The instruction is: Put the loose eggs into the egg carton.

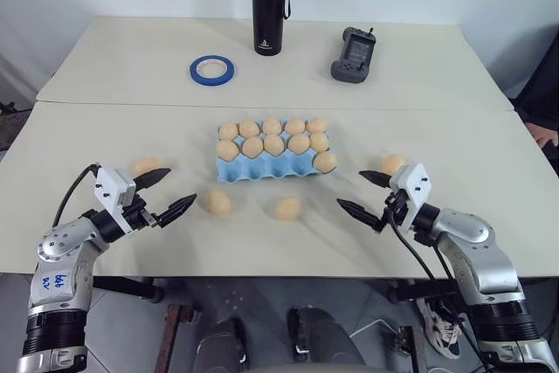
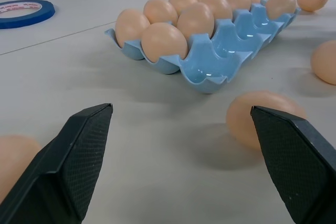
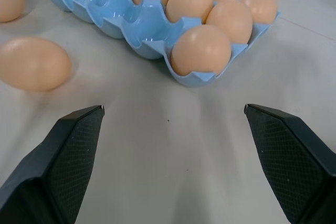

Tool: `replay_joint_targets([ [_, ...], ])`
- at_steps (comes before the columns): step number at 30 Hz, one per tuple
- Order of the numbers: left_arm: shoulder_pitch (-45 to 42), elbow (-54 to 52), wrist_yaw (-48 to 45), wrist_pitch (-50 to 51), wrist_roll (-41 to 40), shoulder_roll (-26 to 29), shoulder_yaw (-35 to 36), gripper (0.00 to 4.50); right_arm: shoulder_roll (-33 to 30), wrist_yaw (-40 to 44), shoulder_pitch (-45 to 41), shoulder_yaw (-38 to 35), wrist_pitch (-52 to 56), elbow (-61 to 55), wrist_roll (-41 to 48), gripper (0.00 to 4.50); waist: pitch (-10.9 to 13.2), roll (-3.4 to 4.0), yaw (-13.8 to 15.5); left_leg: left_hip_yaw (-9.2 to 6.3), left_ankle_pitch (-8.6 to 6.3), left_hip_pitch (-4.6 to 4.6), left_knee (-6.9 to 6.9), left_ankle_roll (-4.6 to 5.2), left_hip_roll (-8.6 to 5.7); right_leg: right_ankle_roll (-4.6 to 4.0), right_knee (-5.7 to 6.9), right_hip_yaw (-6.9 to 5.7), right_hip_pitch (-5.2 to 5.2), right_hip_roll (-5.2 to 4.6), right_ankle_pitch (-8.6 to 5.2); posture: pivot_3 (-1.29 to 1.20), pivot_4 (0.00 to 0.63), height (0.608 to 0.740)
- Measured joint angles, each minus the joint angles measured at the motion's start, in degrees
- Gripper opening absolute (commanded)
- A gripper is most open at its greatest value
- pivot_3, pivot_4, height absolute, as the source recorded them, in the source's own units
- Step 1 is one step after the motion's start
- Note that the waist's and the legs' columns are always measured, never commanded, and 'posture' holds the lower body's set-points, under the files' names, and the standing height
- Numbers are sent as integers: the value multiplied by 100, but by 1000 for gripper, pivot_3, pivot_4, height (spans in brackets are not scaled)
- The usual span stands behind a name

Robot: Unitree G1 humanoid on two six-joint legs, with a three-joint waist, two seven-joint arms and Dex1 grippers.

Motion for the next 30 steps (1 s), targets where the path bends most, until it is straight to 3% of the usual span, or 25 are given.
replay_joint_targets([
  [9,35,-407,-266,206,-97,14,-63,4486,128,-1493,-185,-875,1092,-685,218,4500,0,0,3,0,-6,-1,-1,-10,0,-5,-2,0,0,-2,-2,0,150,740],
  [15,45,-472,-429,360,-107,9,-278,4486,274,-2246,-443,-1000,1348,-347,42,4500,1,1,-22,1,-6,0,-1,-11,1,-7,-1,0,-2,0,-4,0,150,740],
  [30,35,-480,-500,389,-106,10,-351,4486,729,-2444,-1091,-648,1390,1049,-300,4500,5,9,-16,2,4,-3,-2,10,1,-4,-2,0,-3,1,-5,0,150,740],
])
